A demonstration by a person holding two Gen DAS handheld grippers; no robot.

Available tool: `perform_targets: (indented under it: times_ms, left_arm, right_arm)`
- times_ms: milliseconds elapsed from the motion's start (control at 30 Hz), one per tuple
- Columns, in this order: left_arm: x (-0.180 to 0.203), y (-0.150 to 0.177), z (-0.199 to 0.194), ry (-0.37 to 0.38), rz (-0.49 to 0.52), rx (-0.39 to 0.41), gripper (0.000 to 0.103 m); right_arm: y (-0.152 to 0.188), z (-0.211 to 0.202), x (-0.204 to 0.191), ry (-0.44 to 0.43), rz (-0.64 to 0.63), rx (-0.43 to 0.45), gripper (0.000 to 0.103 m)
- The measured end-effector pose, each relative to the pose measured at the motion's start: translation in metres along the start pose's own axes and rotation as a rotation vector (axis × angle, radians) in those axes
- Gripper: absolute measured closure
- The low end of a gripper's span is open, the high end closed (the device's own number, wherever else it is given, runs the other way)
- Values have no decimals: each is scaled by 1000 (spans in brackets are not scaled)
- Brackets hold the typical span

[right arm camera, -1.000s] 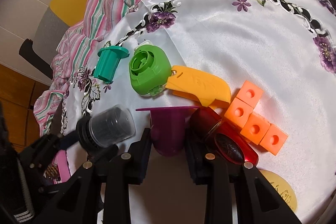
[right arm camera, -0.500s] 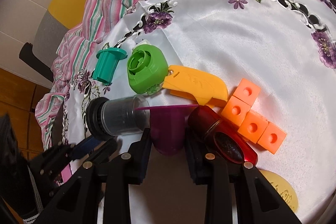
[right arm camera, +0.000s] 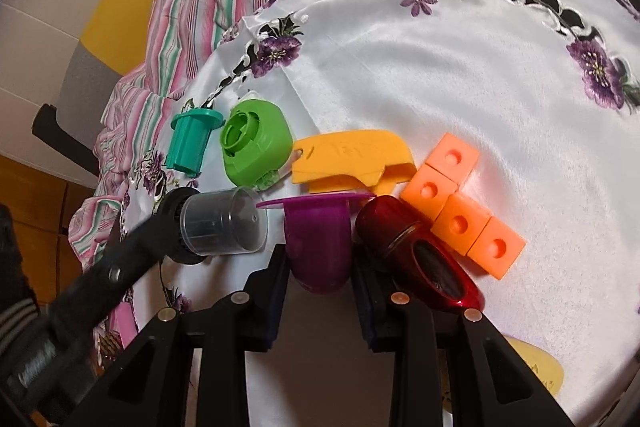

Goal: Organize rigid objects
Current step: 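Close the left tool on the black-capped clear canister while the right tool holds the magenta cup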

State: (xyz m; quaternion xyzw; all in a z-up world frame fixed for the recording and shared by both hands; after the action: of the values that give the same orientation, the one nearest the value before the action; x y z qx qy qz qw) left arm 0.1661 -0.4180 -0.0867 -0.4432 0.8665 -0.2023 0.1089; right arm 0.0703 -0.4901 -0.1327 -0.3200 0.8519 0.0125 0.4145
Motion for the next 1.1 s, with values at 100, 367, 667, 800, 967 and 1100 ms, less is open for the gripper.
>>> perform_targets:
  times_ms: [100, 367, 667, 800, 967, 1100]
  left_arm:
    - [9, 2, 7, -11, 24, -8, 26]
    - [-9, 2, 30, -131, 31, -21, 37]
    - [-39, 28, 13, -147, 59, 64, 38]
    - [-57, 45, -3, -95, -42, 82, 39]
    - [-65, 70, -26, -68, -96, 117, 39]
    - [-75, 91, -48, -34, -150, 149, 39]
  right_arm:
    - [1, 0, 1, 7, -2, -4, 72]
    - [4, -1, 0, 30, -29, -8, 72]
    - [4, 1, -4, 20, -46, -8, 72]
    - [7, 6, -13, -17, -64, -23, 72]
    - [11, 9, -29, -43, -131, -34, 72]
    - [18, 15, -39, -58, -182, -67, 72]
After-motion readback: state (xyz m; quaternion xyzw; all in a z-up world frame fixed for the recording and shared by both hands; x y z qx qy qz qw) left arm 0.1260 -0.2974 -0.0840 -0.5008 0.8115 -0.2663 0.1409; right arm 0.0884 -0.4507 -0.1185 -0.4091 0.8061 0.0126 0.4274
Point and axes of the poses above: each gripper's, at about its wrist camera, not at the fingertips, and z roughly the way its jaws point, x to its right, y to its underside, the point moved 8 cm from there along z, roughly the way its jaws point, and after that the axes turned 15 degrees about -y, right-handed, at the moved point
